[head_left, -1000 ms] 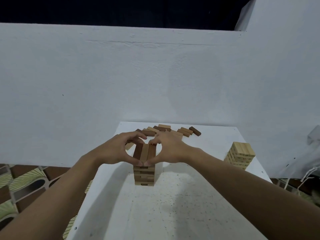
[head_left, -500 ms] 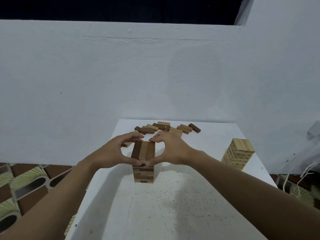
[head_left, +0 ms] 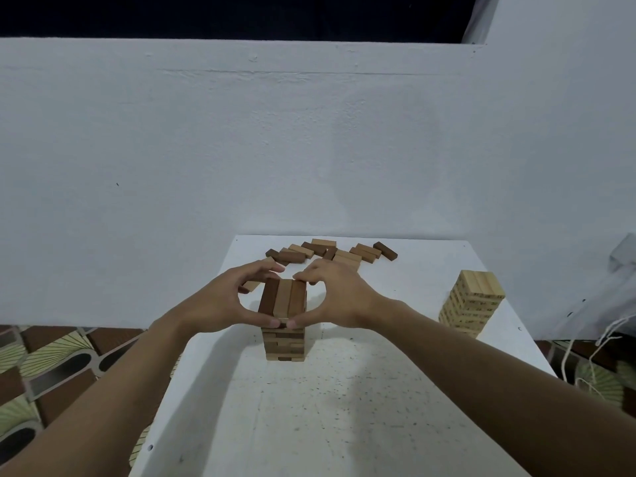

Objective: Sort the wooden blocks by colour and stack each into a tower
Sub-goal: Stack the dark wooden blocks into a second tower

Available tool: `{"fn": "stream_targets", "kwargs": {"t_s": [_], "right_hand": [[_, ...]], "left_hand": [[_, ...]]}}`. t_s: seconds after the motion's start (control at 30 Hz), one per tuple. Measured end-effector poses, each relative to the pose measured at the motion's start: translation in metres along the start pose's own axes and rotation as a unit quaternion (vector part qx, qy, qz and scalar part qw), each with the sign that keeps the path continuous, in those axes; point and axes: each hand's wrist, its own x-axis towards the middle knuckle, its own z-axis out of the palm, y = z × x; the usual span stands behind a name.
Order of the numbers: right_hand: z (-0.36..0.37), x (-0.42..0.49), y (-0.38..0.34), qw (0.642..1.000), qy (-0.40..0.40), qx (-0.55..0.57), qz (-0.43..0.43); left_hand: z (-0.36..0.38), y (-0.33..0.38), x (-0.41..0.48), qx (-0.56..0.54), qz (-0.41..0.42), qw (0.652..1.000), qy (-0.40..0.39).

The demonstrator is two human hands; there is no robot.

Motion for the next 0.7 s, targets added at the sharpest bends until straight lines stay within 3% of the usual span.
{"fn": "stream_targets", "kwargs": {"t_s": [0.2, 0.33, 0.43, 0.57, 0.63, 0.7], "right_hand": [[0.002, -0.013, 0.011, 0.990, 0.078, 0.118, 0.010], [0.009, -0.009, 0.037, 0.970, 0.182, 0.156, 0.043], [0.017, -0.002, 0.063, 0.979, 0.177, 0.071, 0.077], [0.026, 0.015, 0.093, 0.986, 0.077, -0.109, 0.099], [0.028, 0.025, 0.102, 0.981, 0.043, -0.167, 0.088], [0.028, 0.037, 0.111, 0.976, 0.019, -0.204, 0.080]], "left_hand": [[0.002, 0.008, -0.008, -0.061, 0.010, 0.998, 0.025], [0.002, -0.002, -0.002, -0.124, 0.002, 0.979, 0.159], [0.002, -0.035, 0.010, -0.057, -0.049, 0.978, 0.197], [0.008, -0.087, 0.031, 0.104, -0.032, 0.984, 0.143], [0.014, -0.106, 0.043, 0.201, -0.004, 0.974, 0.105], [0.020, -0.117, 0.053, 0.270, -0.031, 0.960, 0.071]]}}
